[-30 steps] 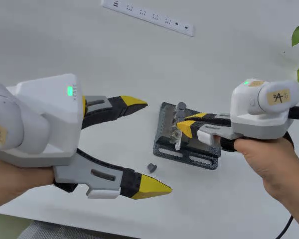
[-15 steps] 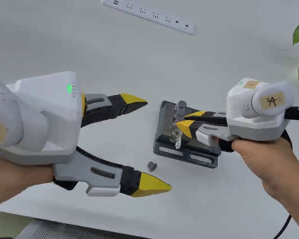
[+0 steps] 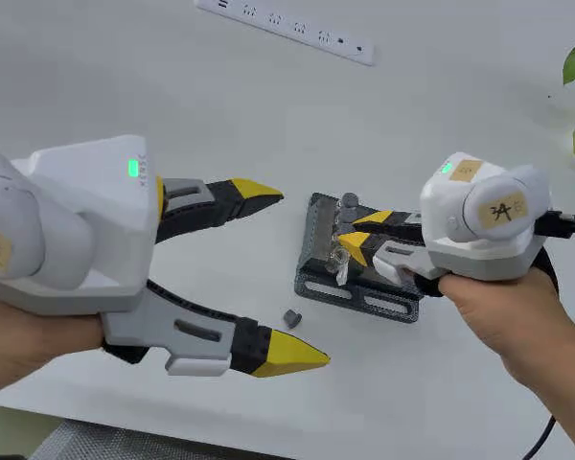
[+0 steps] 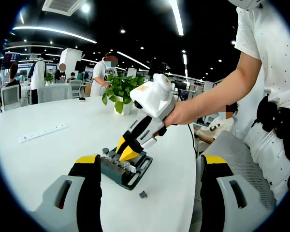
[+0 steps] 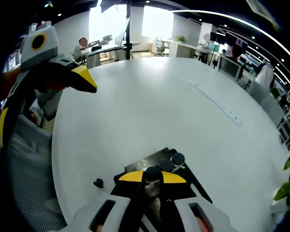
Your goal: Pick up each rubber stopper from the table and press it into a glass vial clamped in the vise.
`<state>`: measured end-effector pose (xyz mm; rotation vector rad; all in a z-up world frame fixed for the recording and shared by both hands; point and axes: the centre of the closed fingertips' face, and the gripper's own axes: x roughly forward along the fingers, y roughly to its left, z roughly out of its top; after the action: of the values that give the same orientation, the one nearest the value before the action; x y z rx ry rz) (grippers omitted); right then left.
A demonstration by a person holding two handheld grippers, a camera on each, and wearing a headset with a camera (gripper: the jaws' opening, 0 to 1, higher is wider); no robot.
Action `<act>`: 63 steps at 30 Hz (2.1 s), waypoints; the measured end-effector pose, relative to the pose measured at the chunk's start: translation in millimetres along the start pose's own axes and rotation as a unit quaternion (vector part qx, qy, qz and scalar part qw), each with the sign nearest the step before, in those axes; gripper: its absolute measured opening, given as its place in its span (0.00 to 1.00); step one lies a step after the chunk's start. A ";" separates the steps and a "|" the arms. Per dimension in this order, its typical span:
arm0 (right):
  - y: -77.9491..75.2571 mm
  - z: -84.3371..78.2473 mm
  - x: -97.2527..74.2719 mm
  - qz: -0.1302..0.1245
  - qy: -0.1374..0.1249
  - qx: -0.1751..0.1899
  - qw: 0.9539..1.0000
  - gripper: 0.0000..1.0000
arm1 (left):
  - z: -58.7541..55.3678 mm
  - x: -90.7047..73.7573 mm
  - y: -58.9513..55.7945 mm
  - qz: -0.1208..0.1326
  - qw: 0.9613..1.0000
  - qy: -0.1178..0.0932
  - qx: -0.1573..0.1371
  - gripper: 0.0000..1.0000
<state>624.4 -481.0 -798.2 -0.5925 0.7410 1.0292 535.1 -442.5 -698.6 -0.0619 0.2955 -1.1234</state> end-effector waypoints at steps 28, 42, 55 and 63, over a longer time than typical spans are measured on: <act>-4.9 1.0 -1.6 0.001 -0.012 0.045 0.999 0.10 | 1.7 0.9 -1.1 -0.002 1.000 0.001 0.003 0.83; -11.3 12.1 -26.3 0.044 0.001 0.005 0.999 0.09 | -0.3 -1.8 0.0 0.002 1.000 0.000 0.003 0.83; -0.7 19.9 -23.9 0.139 0.066 -0.120 0.981 0.06 | -2.8 -5.0 0.5 0.009 1.000 -0.003 -0.002 0.83; 0.6 9.9 -14.7 0.160 0.100 -0.157 0.970 0.03 | -3.4 -6.8 2.2 0.013 1.000 -0.006 -0.006 0.83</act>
<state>621.8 -481.3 -780.7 -0.8784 0.8755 1.4149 533.4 -435.1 -700.9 -0.0750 0.2913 -1.0957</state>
